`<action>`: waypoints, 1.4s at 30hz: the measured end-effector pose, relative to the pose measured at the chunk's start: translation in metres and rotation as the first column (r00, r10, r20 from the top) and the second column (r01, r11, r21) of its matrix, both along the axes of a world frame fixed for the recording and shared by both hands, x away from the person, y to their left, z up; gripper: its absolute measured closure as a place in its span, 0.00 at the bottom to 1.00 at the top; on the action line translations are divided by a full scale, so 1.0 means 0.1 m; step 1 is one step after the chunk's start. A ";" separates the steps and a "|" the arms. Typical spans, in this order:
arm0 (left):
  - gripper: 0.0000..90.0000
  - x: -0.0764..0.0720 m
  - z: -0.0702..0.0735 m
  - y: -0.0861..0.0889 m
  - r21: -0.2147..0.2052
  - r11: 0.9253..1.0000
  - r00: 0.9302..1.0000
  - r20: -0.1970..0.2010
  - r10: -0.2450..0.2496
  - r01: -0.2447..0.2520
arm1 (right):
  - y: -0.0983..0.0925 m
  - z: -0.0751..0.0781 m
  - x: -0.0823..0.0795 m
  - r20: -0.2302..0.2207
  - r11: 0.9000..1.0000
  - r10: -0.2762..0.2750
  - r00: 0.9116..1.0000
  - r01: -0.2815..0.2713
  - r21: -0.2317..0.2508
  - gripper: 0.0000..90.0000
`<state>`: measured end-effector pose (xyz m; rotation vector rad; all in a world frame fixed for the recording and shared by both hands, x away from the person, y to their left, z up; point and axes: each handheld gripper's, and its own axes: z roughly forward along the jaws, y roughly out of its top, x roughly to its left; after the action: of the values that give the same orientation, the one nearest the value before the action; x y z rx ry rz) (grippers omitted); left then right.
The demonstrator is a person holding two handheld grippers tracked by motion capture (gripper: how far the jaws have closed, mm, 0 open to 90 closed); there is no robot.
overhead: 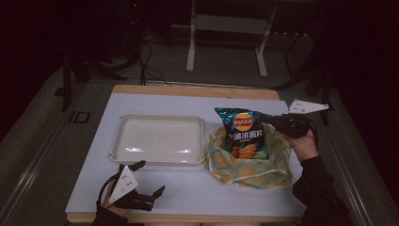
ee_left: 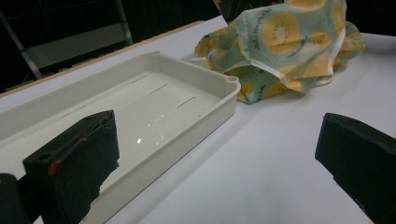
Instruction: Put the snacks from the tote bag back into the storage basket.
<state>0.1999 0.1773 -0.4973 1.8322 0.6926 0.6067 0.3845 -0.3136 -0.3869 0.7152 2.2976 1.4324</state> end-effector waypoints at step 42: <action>0.00 -0.01 0.00 0.01 -0.003 1.000 1.000 0.002 0.000 0.000 | 0.13 0.92 0.04 0.148 0.990 -0.116 0.982 0.103 0.092 1.00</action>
<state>0.1993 0.1779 -0.4968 1.8293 0.6918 0.6068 0.3880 -0.3007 -0.2946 0.7175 2.0608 1.4865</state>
